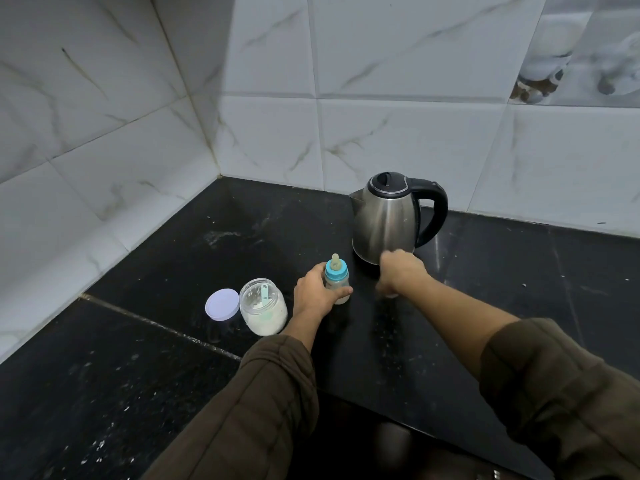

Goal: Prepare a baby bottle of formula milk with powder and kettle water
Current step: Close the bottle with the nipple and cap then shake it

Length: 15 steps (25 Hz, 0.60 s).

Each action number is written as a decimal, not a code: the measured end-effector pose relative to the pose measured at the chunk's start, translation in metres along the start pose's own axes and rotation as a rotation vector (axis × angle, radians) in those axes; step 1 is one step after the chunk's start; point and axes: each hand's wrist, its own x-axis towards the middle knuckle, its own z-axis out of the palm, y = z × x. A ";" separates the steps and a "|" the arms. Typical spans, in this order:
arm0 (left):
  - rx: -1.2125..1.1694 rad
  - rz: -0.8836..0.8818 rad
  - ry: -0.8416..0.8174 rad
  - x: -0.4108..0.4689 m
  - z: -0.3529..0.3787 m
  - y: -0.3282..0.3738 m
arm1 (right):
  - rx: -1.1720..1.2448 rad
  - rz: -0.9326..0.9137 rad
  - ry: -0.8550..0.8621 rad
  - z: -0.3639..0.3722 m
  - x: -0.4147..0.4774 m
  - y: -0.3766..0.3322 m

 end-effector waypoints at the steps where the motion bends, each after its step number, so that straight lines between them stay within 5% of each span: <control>1: 0.009 -0.001 -0.006 0.002 0.000 0.001 | 0.077 -0.019 0.039 -0.014 0.003 -0.008; 7: 0.062 -0.031 -0.040 0.003 -0.002 0.004 | 0.271 -0.236 0.141 -0.075 0.007 -0.054; 15: 0.101 -0.062 -0.032 0.003 -0.001 0.006 | -0.016 -0.384 0.004 -0.043 0.014 -0.072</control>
